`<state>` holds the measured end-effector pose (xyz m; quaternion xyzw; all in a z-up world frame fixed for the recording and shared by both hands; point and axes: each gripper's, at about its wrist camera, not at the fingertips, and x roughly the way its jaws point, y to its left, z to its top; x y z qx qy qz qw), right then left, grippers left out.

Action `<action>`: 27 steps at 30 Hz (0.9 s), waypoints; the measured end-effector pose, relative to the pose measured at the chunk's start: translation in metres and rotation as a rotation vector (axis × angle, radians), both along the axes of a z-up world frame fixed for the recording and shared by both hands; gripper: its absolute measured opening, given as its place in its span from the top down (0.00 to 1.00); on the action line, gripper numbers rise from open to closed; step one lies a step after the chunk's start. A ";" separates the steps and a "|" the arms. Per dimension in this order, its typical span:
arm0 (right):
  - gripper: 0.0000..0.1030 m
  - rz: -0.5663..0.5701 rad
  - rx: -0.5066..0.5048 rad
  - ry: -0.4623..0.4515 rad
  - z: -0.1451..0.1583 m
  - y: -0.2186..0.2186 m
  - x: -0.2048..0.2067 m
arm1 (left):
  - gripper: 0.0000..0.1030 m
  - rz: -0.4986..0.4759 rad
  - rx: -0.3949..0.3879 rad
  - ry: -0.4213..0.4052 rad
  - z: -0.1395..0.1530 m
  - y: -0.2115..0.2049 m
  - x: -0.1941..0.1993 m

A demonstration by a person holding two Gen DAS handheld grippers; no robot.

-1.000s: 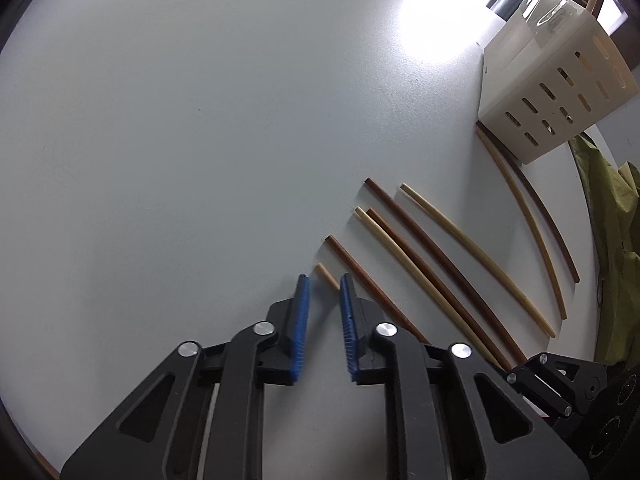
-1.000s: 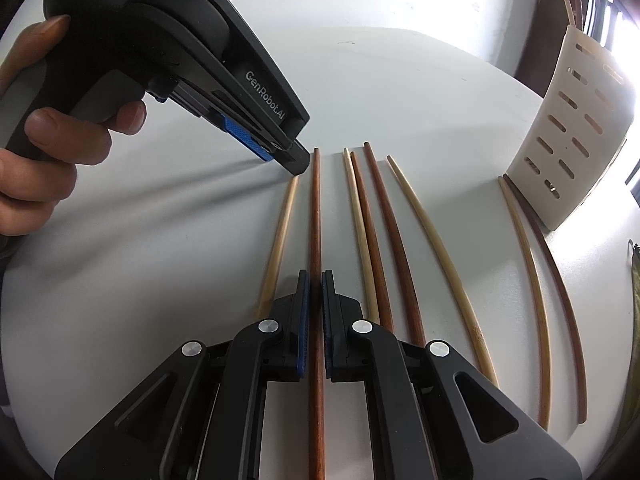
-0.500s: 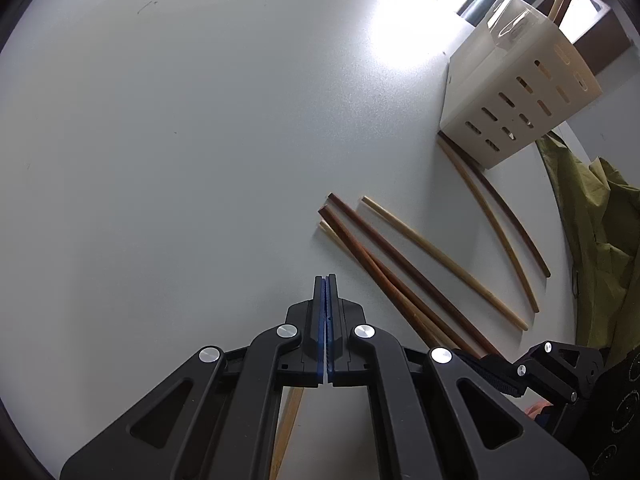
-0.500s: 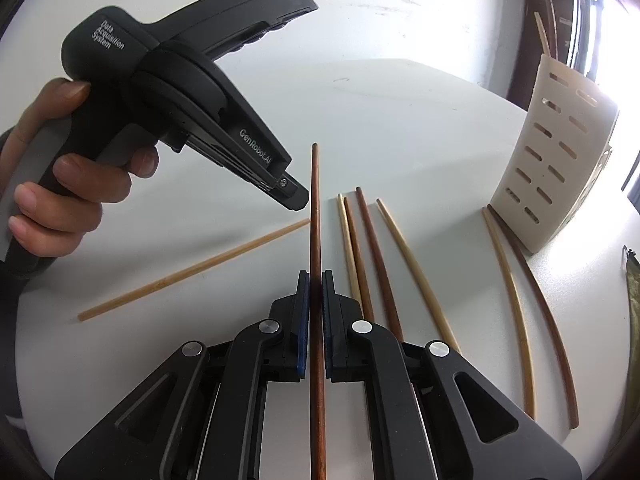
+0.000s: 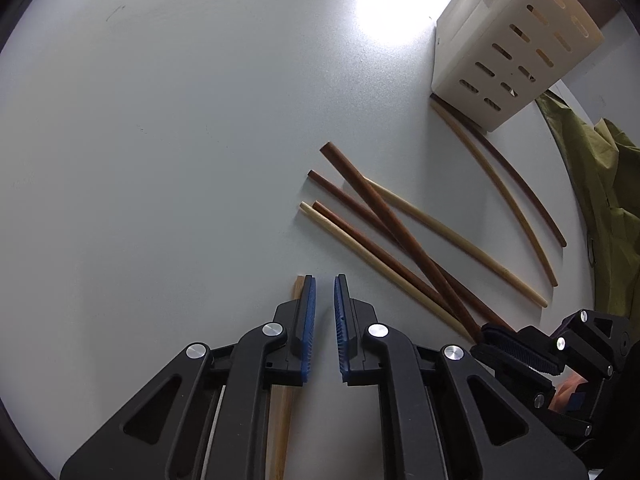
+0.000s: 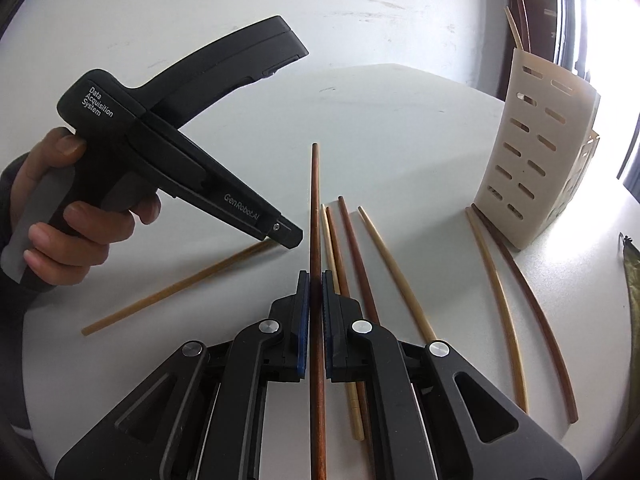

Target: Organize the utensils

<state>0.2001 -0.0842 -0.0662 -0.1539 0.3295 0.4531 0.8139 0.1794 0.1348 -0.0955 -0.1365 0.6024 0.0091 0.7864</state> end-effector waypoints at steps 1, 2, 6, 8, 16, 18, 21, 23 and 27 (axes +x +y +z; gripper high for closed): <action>0.94 0.000 0.003 0.002 0.001 0.000 0.000 | 0.90 -0.001 -0.003 0.000 0.000 0.000 0.000; 0.94 -0.002 0.001 0.000 0.001 0.000 0.000 | 0.89 -0.001 -0.005 0.001 0.000 0.000 0.000; 0.94 -0.005 0.002 0.001 0.002 0.000 0.001 | 0.69 0.008 0.001 -0.009 0.005 0.000 -0.001; 0.94 -0.004 0.002 0.000 0.003 0.001 -0.001 | 0.65 0.010 0.034 -0.038 0.013 0.001 -0.004; 0.94 -0.009 0.001 0.000 0.003 0.001 0.000 | 0.39 0.089 0.164 -0.017 0.014 0.018 -0.002; 0.94 -0.011 0.003 0.000 0.003 0.000 0.000 | 0.39 0.115 0.164 0.002 0.009 0.022 -0.001; 0.94 -0.011 0.002 -0.003 0.002 0.002 0.000 | 0.44 0.129 0.152 0.026 0.003 0.027 -0.002; 0.94 -0.011 0.008 -0.004 0.003 0.001 0.000 | 0.49 0.125 0.146 0.040 0.001 0.024 -0.001; 0.94 -0.016 0.017 -0.006 0.005 -0.002 -0.001 | 0.68 0.125 0.126 0.039 0.003 0.021 -0.003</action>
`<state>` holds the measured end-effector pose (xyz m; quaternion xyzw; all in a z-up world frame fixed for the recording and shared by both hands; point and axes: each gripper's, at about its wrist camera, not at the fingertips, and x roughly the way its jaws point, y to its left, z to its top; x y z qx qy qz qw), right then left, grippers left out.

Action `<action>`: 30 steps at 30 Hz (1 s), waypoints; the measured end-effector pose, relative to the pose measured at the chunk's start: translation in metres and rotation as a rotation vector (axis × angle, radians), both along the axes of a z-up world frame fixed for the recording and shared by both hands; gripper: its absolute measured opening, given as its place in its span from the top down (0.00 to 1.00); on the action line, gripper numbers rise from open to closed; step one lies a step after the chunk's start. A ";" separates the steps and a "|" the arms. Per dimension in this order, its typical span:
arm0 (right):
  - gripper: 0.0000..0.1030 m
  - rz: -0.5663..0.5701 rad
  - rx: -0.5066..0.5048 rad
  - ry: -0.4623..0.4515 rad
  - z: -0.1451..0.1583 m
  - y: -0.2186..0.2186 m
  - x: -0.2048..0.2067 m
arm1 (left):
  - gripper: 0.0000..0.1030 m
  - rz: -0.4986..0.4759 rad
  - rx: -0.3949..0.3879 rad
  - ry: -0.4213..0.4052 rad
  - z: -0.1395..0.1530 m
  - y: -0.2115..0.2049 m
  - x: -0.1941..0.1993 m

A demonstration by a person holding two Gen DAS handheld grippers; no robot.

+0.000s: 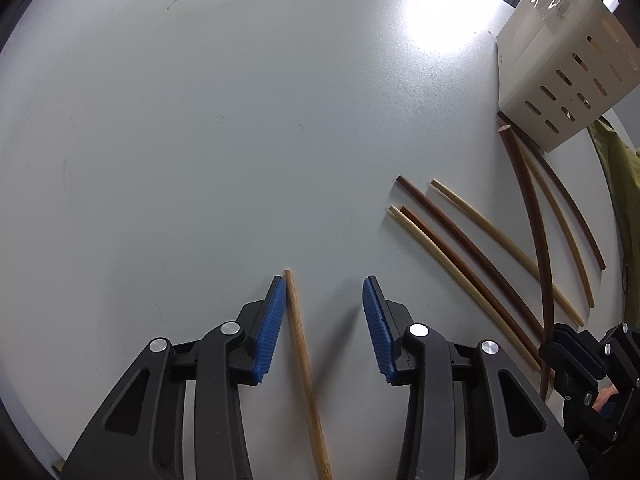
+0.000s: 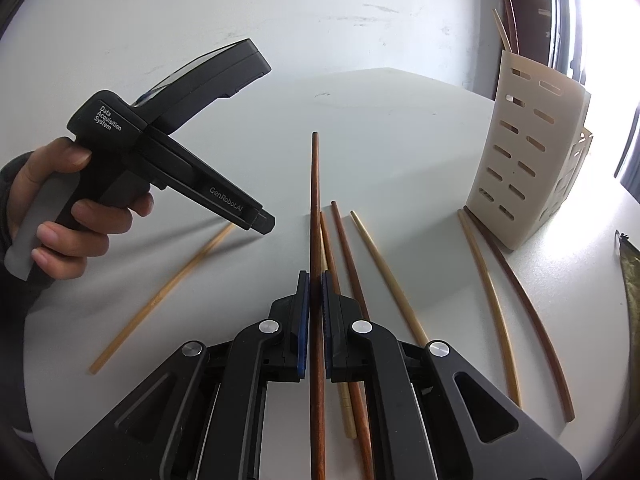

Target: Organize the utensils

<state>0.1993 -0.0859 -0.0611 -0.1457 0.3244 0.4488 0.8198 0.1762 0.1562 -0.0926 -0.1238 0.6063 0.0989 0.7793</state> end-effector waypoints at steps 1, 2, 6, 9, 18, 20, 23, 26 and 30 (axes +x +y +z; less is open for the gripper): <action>0.94 -0.001 0.002 0.000 0.001 -0.002 0.000 | 0.70 0.000 0.009 -0.002 0.000 -0.001 0.000; 0.94 -0.002 0.004 0.000 0.001 -0.002 0.000 | 0.74 -0.001 0.019 -0.005 0.000 -0.002 0.001; 0.94 -0.003 0.021 -0.008 0.004 -0.004 -0.001 | 0.96 0.002 0.016 -0.014 -0.001 -0.003 0.002; 0.94 -0.008 0.046 -0.013 0.008 -0.007 -0.001 | 0.96 -0.007 0.012 -0.026 -0.002 -0.004 0.004; 0.94 -0.029 0.164 -0.027 0.027 -0.023 -0.004 | 0.97 -0.058 -0.048 -0.096 0.011 -0.018 0.000; 0.94 -0.039 0.201 -0.038 0.034 -0.029 -0.006 | 0.97 -0.073 -0.058 -0.131 0.024 -0.022 -0.004; 0.94 -0.062 0.265 -0.050 0.047 -0.037 -0.007 | 0.97 -0.089 -0.062 -0.195 0.046 -0.028 -0.015; 0.94 -0.088 0.328 -0.075 0.061 -0.046 -0.011 | 0.97 -0.104 -0.047 -0.253 0.065 -0.030 -0.022; 0.94 -0.104 0.380 -0.119 0.078 -0.054 -0.020 | 0.97 -0.122 -0.072 -0.310 0.088 -0.025 -0.023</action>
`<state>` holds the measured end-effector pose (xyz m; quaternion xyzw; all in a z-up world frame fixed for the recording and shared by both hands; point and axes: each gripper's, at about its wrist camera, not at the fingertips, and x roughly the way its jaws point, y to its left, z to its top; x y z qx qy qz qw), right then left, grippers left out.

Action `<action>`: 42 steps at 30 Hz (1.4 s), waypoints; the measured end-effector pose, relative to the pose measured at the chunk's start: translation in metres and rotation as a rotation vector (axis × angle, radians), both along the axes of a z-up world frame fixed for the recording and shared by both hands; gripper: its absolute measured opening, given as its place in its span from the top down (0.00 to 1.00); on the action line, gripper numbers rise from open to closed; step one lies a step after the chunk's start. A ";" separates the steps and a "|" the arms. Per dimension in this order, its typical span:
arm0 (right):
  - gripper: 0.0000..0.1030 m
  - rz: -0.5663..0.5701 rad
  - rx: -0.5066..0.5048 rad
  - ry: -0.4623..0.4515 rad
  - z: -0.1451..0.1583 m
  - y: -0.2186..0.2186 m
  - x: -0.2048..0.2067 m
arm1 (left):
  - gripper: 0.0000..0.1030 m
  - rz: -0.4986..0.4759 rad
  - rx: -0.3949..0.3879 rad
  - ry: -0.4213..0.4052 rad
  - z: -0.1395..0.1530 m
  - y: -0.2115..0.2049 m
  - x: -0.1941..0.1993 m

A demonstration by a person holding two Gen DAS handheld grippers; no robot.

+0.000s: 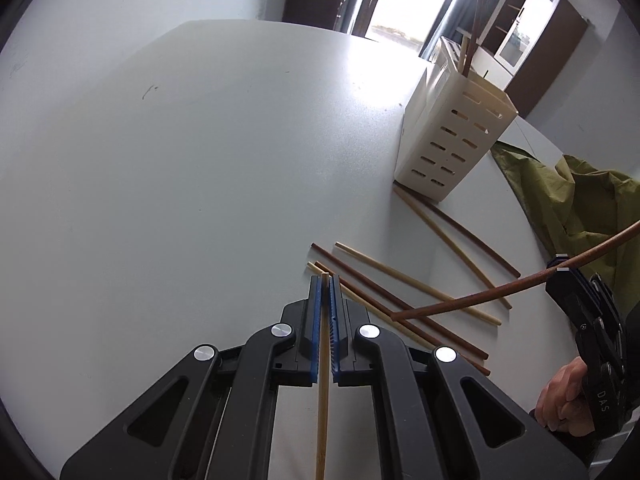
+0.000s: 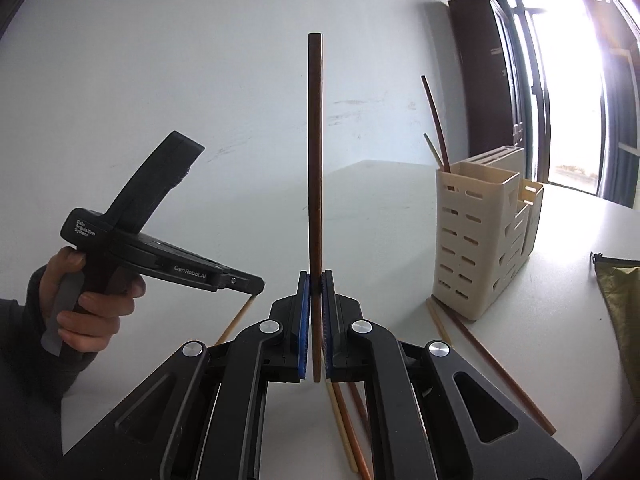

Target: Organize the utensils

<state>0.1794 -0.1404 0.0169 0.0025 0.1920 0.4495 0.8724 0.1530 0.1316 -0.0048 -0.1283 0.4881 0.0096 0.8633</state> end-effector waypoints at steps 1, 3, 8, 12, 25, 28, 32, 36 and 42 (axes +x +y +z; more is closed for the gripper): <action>0.94 -0.006 0.011 -0.010 0.005 -0.002 -0.002 | 0.97 -0.007 -0.006 -0.017 0.005 -0.001 -0.002; 0.94 -0.020 0.030 -0.026 0.013 -0.007 -0.006 | 0.97 -0.019 -0.010 -0.054 0.017 -0.003 -0.007; 0.94 -0.043 0.057 -0.052 0.027 -0.016 -0.012 | 0.97 -0.046 -0.023 -0.127 0.043 -0.005 -0.028; 0.94 -0.067 0.070 -0.078 0.037 -0.023 -0.013 | 0.98 -0.059 -0.037 -0.167 0.062 -0.001 -0.038; 0.94 -0.141 0.097 -0.121 0.061 -0.047 0.010 | 1.00 -0.098 0.062 -0.284 0.127 -0.032 -0.035; 0.94 -0.137 0.101 -0.116 0.055 -0.048 0.010 | 1.00 -0.078 0.086 -0.206 0.105 -0.029 -0.019; 0.94 -0.133 0.090 -0.084 0.040 -0.045 0.018 | 0.58 -0.101 0.087 -0.053 0.044 -0.022 0.030; 0.94 -0.133 0.080 -0.079 0.036 -0.044 0.020 | 0.59 -0.029 0.129 0.040 -0.016 -0.003 0.079; 0.94 -0.129 0.091 -0.079 0.037 -0.047 0.018 | 0.59 -0.020 0.138 0.077 -0.067 0.027 0.122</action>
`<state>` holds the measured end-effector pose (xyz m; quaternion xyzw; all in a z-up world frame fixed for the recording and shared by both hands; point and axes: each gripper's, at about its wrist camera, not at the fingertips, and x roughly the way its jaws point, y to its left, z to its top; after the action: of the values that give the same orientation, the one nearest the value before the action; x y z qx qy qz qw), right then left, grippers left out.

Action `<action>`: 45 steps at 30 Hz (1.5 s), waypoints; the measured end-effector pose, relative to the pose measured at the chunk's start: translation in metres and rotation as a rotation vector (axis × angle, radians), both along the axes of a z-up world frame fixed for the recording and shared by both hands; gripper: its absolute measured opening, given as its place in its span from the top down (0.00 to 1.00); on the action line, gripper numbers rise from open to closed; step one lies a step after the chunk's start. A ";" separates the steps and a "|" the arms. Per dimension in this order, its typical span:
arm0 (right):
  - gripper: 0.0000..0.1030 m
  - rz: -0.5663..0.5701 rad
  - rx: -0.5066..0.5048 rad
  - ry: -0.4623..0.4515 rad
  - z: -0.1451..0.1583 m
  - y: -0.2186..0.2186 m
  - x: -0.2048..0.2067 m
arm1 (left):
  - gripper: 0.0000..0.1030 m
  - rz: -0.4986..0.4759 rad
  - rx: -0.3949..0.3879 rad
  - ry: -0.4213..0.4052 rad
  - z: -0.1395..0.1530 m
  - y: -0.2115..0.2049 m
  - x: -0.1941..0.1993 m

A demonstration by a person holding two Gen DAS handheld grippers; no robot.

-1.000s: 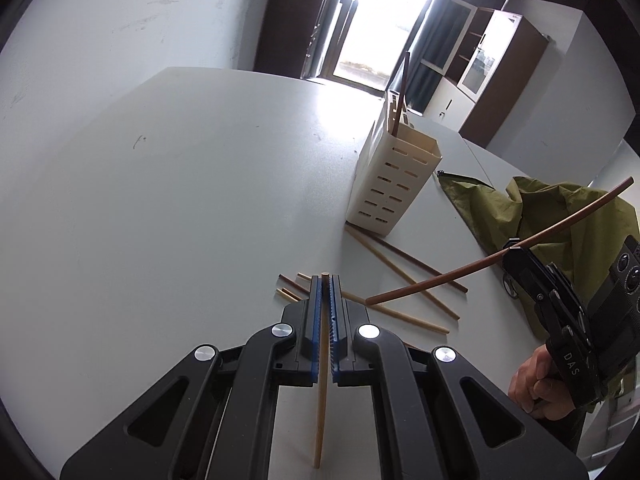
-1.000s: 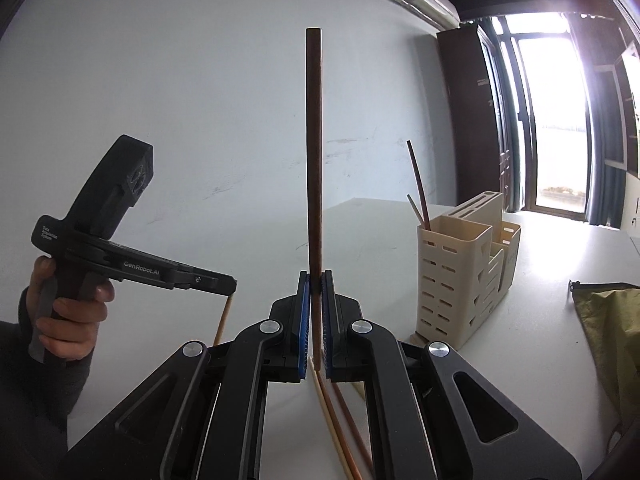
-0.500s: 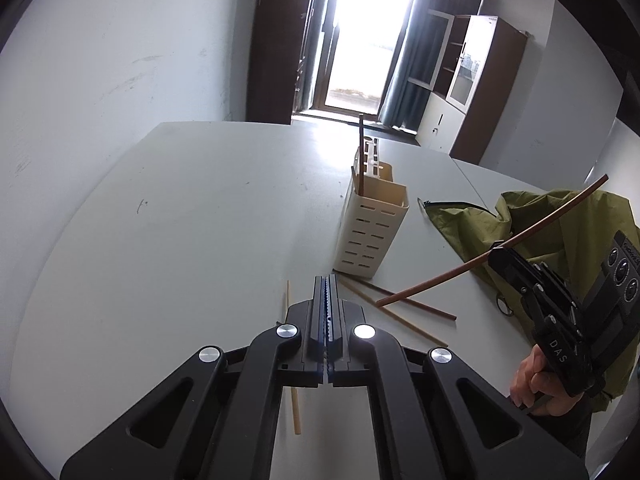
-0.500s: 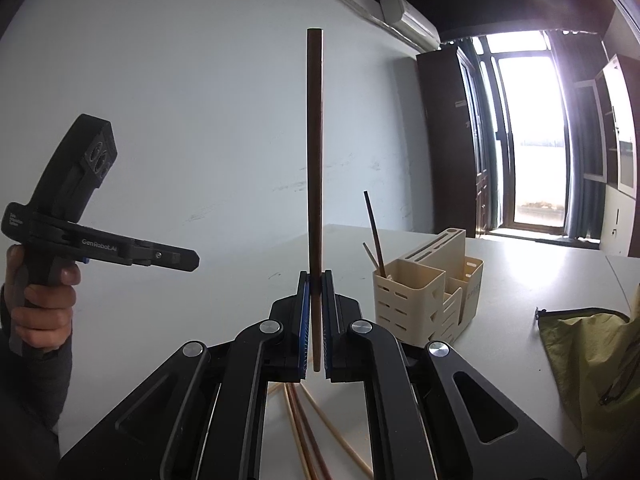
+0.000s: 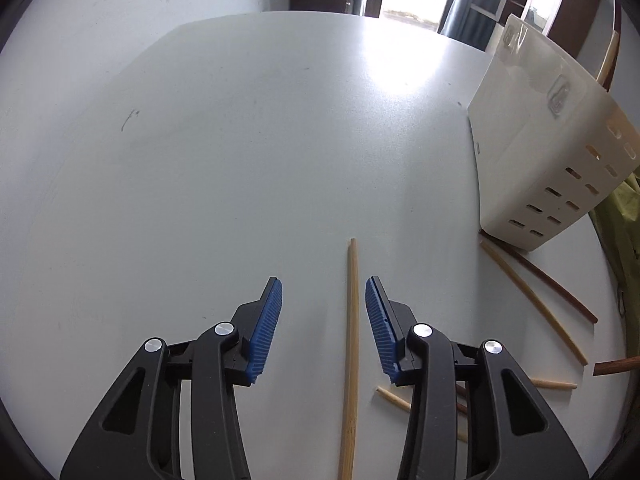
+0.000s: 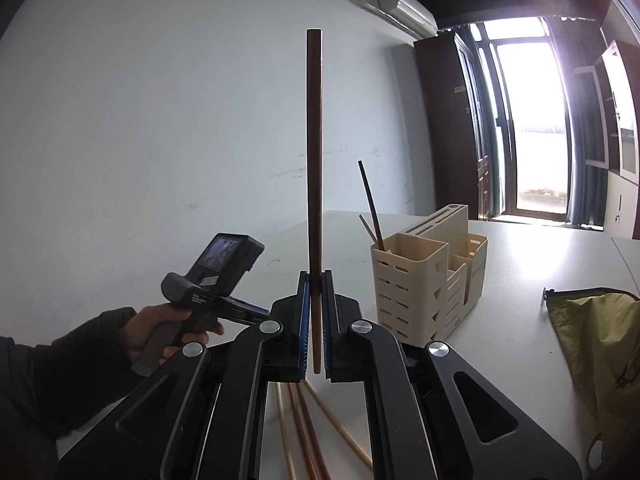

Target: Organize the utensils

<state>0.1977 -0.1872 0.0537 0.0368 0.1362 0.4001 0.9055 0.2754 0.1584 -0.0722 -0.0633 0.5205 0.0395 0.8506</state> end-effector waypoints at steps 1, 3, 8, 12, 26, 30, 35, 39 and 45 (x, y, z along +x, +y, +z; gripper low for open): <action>0.94 0.000 -0.001 0.000 0.000 0.000 0.000 | 0.59 -0.002 0.006 0.005 -0.005 0.000 0.002; 0.94 -0.003 -0.002 0.003 -0.001 0.000 0.001 | 0.59 -0.023 -0.010 0.011 -0.011 -0.003 0.007; 0.94 -0.010 -0.006 0.020 -0.006 -0.001 0.007 | 0.70 -0.044 -0.015 0.041 -0.021 -0.008 0.015; 0.94 -0.006 -0.007 0.027 -0.008 0.000 0.009 | 0.95 -0.040 -0.009 0.059 -0.031 -0.009 0.020; 0.94 -0.024 0.001 0.018 -0.007 -0.002 0.008 | 0.96 -0.030 -0.138 -0.078 0.027 0.013 -0.007; 0.94 -0.033 0.001 0.009 -0.004 -0.003 0.007 | 0.96 -0.070 -0.152 -0.222 0.084 0.007 -0.043; 0.94 -0.044 0.015 0.003 0.000 -0.006 0.008 | 1.00 -0.115 -0.164 -0.354 0.145 -0.009 -0.080; 0.94 -0.051 0.027 -0.012 0.006 -0.006 0.010 | 1.00 -0.138 -0.150 -0.417 0.179 -0.023 -0.099; 0.94 -0.055 0.042 -0.028 0.011 -0.006 0.013 | 1.00 -0.136 -0.108 -0.424 0.197 -0.032 -0.085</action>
<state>0.2109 -0.1936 0.0643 0.0541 0.1138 0.3782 0.9171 0.1906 0.1262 0.1243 -0.0803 0.3346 -0.0602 0.9370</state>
